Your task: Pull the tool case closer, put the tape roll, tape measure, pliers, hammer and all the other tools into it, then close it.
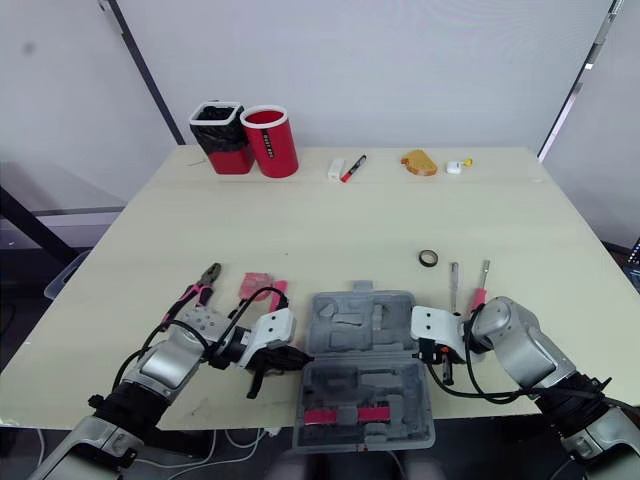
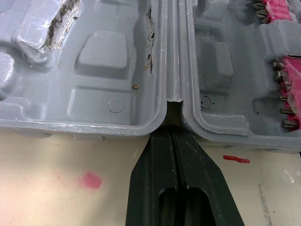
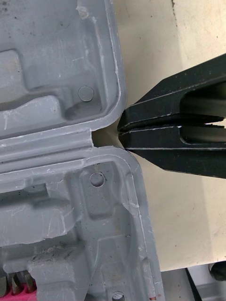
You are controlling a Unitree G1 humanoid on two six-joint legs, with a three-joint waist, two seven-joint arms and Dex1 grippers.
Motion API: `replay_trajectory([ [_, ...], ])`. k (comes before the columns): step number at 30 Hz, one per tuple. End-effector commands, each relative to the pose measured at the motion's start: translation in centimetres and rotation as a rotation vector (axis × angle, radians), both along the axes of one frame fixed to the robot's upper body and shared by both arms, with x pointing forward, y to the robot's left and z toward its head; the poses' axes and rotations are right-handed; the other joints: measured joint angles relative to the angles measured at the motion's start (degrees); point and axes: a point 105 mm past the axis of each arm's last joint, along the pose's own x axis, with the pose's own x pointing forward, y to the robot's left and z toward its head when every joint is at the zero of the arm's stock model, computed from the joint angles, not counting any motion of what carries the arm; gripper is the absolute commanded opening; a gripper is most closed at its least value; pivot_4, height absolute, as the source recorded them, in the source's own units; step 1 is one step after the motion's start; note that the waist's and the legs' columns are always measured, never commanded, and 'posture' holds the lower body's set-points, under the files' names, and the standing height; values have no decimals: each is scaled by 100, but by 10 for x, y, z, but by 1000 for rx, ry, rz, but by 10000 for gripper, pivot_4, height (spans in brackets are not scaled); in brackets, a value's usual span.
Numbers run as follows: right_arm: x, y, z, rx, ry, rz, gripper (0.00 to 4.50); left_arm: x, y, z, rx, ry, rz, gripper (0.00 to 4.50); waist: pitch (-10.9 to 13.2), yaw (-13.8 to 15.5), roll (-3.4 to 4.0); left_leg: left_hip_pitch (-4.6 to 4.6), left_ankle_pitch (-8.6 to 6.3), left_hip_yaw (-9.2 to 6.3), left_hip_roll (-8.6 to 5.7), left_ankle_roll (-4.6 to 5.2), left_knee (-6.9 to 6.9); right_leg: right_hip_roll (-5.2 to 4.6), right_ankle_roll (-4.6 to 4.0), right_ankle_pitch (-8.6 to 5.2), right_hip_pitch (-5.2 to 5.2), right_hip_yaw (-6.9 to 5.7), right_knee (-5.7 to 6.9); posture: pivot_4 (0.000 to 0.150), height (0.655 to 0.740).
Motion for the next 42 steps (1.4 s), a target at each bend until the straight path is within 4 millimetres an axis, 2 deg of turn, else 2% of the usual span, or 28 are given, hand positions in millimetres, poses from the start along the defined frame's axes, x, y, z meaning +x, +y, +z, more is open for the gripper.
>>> replay_trajectory([
  [1,-3,9,5,24,-14,36,588,-2,0,0,5,4,-8,0,0,0,0,0,0,0,0,0,0,0,0,0,0,0,0,1500,7400],
  [9,-7,13,4,32,-4,45,588,-1,8,-6,17,12,5,0,0,-2,0,0,0,0,0,0,0,0,0,0,0,0,0,1500,7400],
  [17,-10,17,4,38,8,53,588,-2,23,-21,31,17,17,0,-5,-15,1,7,0,0,2,0,0,2,-2,-1,0,0,3,1500,7400],
  [26,-10,14,3,32,7,47,588,-9,24,-29,32,26,-7,0,-15,-26,8,18,0,6,10,0,0,9,-5,-2,0,7,14,1500,7400],
  [33,-6,11,2,24,-7,32,588,-12,18,-24,28,27,-19,0,-15,-27,9,19,0,9,13,0,0,10,-5,-2,0,10,13,1500,7400],
  [42,-9,16,2,36,1,43,588,-16,12,-7,25,38,-27,0,-14,-24,7,14,0,10,17,-1,-1,14,-6,-3,-3,12,11,1500,7400],
])
